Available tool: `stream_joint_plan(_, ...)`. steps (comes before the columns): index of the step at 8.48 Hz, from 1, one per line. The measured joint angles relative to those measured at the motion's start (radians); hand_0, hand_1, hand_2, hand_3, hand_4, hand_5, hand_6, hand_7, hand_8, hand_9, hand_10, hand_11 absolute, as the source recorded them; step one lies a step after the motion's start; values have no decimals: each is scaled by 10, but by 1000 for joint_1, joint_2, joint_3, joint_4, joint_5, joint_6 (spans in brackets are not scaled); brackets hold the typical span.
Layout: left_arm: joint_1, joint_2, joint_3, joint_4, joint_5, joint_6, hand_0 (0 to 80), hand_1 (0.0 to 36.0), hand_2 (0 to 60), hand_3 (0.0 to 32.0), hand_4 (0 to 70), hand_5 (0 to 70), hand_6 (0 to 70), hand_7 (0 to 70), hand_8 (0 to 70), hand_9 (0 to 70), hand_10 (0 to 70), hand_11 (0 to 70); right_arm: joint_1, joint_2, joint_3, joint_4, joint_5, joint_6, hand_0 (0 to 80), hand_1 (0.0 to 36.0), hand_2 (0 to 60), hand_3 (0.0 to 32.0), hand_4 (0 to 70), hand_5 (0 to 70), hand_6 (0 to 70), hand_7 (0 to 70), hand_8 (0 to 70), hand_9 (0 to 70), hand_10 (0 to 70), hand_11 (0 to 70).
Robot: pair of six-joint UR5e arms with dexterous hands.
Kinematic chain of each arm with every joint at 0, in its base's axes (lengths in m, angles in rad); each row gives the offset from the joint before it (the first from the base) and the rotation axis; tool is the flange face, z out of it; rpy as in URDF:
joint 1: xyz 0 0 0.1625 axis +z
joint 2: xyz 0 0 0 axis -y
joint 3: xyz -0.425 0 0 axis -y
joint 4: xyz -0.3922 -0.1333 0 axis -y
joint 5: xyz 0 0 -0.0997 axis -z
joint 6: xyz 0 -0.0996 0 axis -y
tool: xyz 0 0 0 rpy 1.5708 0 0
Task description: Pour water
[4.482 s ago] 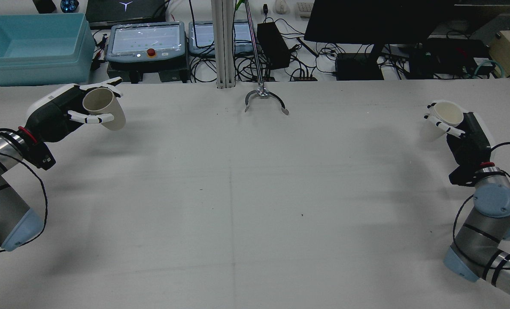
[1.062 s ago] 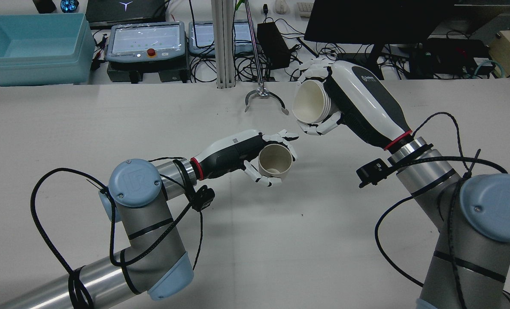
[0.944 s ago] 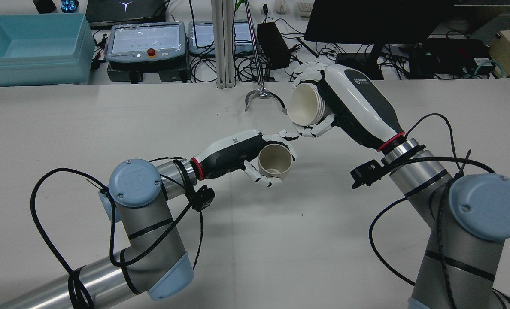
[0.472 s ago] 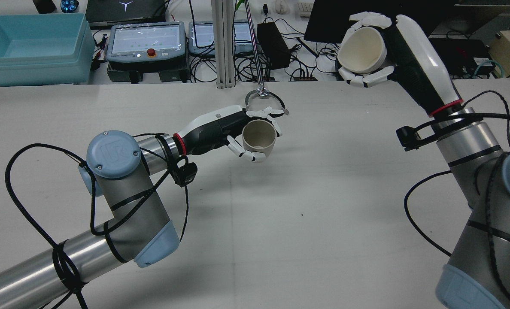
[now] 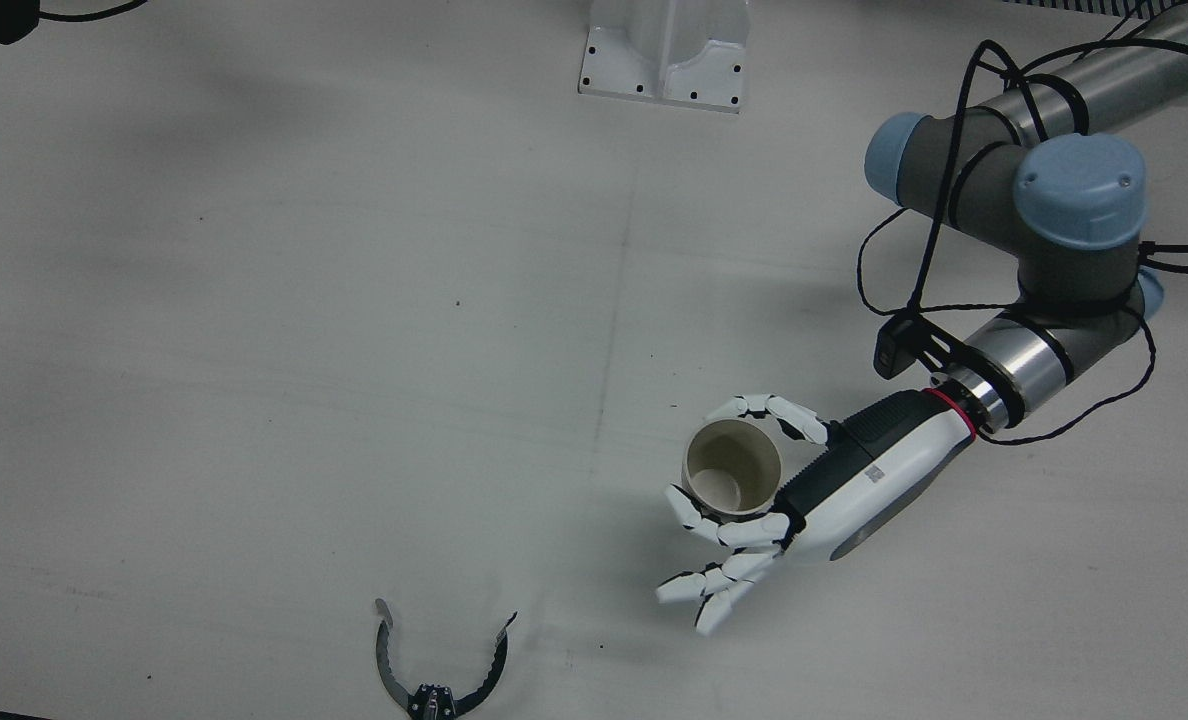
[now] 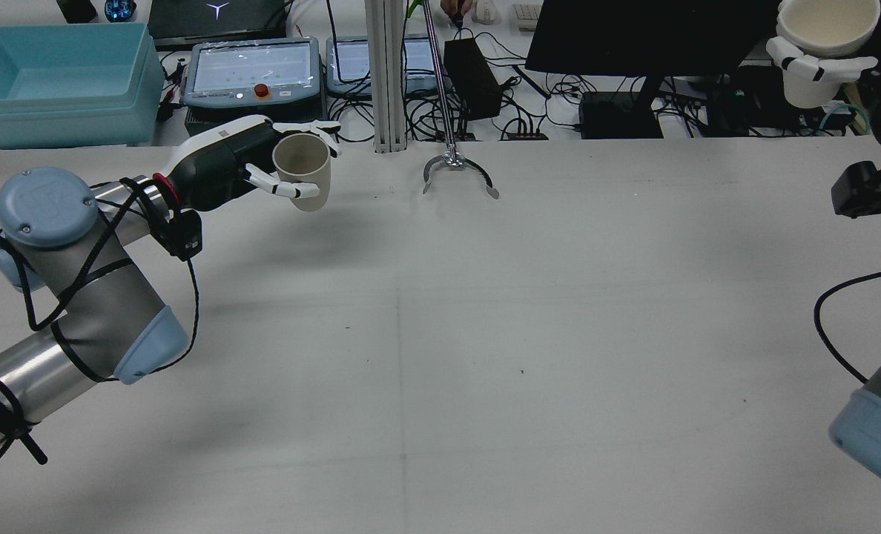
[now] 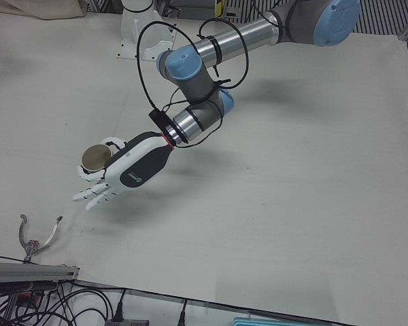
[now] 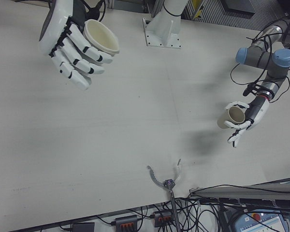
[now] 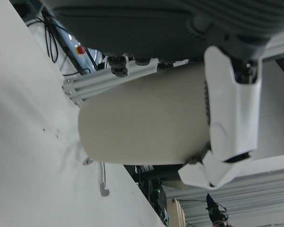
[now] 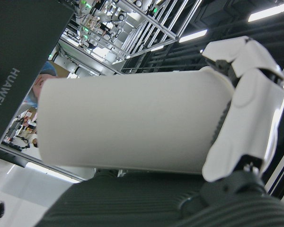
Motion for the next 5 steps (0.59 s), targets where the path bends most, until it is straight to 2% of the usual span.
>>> stream_joint_plan(2,-35,192,-36,-17,-120,-101,529,360,600,0,322,317,49,127,0,11,41,90,8,-11,-148,5,65,254,467,272,600,0,219,347,345,394,196,253,303,450)
stream_joint_plan(3,-41,257,-46,-23,-162,-137,525,360,600,0,314,309,47,122,0,10,45,94,8,-13,-196,6,77,331,461,250,600,0,227,333,361,403,223,289,326,477)
stream_joint_plan(5,-43,320,-52,-29,-204,-155,523,360,600,0,310,307,48,123,0,10,46,96,-4,-17,-245,17,86,390,452,221,600,0,174,260,343,352,256,327,363,524)
